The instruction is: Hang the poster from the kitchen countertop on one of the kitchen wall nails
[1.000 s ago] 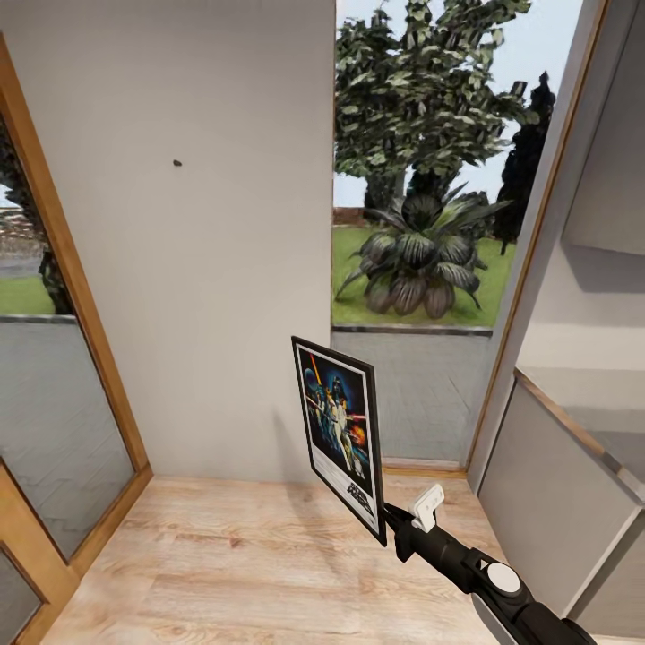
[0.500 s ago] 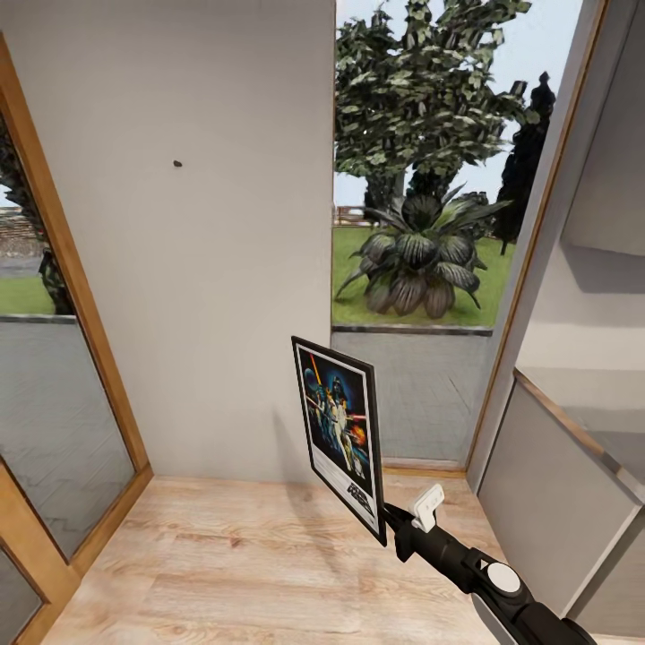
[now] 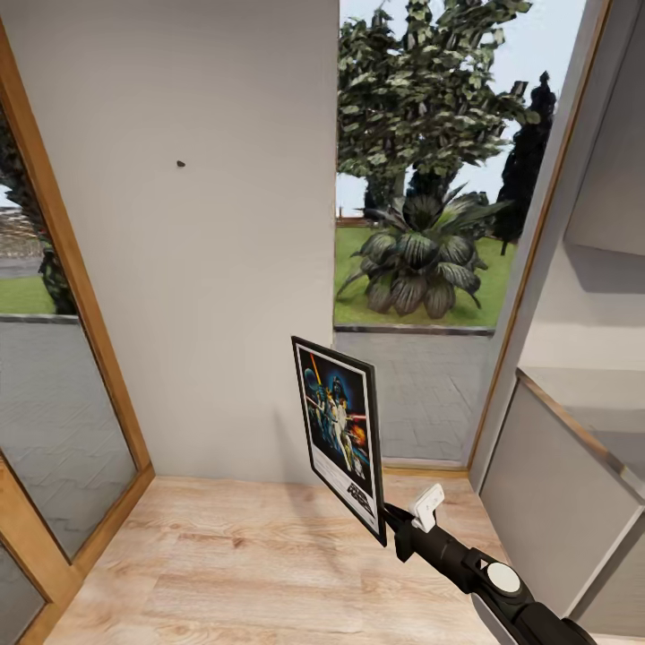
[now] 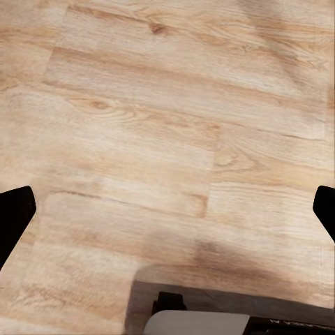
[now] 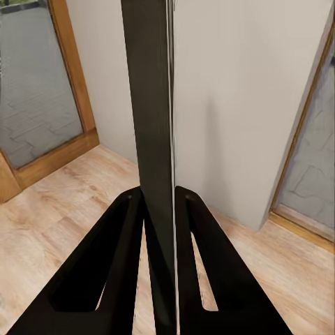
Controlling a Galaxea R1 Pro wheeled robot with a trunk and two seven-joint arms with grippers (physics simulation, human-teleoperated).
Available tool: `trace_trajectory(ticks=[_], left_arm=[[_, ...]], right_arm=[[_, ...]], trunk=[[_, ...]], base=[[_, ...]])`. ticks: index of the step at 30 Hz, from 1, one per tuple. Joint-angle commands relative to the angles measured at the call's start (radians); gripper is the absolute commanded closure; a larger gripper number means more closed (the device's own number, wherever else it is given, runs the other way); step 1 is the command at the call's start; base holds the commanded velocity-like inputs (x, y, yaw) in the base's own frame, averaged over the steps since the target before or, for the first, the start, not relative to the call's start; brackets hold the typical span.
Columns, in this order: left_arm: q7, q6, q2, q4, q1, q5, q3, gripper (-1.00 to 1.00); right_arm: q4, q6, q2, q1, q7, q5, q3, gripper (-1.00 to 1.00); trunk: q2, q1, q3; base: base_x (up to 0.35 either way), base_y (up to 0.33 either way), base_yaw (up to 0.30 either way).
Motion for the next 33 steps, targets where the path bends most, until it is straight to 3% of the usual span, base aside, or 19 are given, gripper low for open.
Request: trace_trajectory(ticks=[1, 33], left_arm=[[-0.006, -0.002, 0.000, 0.000, 0.000, 0.000, 0.003, -1.00], [-0.007, -0.002, 0.001, -0.001, 0.000, 0.000, 0.007, -1.00]], right_arm=[[0.001, 0.000, 0.000, -0.001, 0.003, -0.011, 0.003, 1.00], [0.001, 0.002, 0.001, -0.001, 0.004, -0.012, 0.003, 1.00]], trunk=[[-0.001, 0.000, 0.000], [-0.001, 0.000, 0.000]], base=[[0.000, 0.246, 0.000], [0.027, 0.302, 0.000]])
